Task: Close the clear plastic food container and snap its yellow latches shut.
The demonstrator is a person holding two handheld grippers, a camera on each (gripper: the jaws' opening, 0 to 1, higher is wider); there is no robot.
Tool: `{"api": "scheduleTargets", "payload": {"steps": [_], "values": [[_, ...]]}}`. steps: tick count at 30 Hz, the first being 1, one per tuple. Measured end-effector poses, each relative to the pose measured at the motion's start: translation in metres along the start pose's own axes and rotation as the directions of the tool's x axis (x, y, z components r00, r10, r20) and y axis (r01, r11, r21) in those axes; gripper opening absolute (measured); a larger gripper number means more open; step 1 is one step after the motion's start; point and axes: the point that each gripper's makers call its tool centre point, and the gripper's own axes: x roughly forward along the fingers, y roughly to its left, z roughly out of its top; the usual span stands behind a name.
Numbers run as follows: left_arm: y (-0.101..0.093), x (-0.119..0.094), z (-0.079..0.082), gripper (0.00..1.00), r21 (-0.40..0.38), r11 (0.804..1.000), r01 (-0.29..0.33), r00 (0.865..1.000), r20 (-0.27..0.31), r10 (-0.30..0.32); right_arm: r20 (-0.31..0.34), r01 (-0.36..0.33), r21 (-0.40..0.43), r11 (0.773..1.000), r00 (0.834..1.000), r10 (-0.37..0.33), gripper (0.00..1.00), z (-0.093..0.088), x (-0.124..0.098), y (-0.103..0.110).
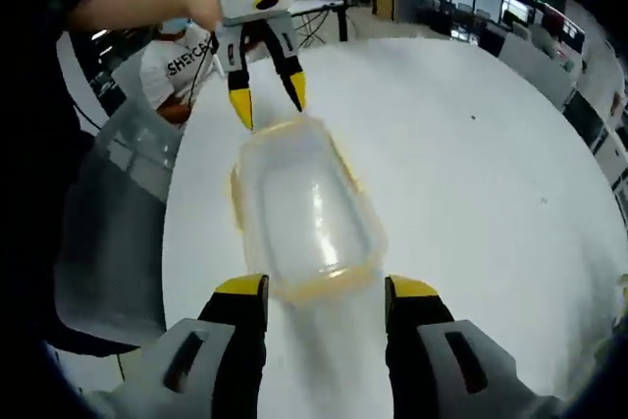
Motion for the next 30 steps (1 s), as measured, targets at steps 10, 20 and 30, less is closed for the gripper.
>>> {"api": "scheduleTargets", "payload": {"steps": [10,20,30], "values": [[-0.003,0.001,0.008,0.34,-0.349,0.936,0.042,0.981,0.19,0.027,0.116,0.025,0.254,0.967,0.992,-0.056,0.45,-0.002,-0.001,-0.003],[-0.011,0.008,0.002,0.3,-0.391,0.92,0.014,0.976,0.203,0.072,0.16,0.014,0.397,0.918,0.984,-0.084,0.39,-0.014,0.009,0.002],[-0.011,0.015,-0.003,0.25,-0.421,0.907,-0.017,0.971,0.209,0.115,0.179,-0.003,0.386,0.923,0.981,-0.071,0.34,-0.015,0.014,0.01]]}}
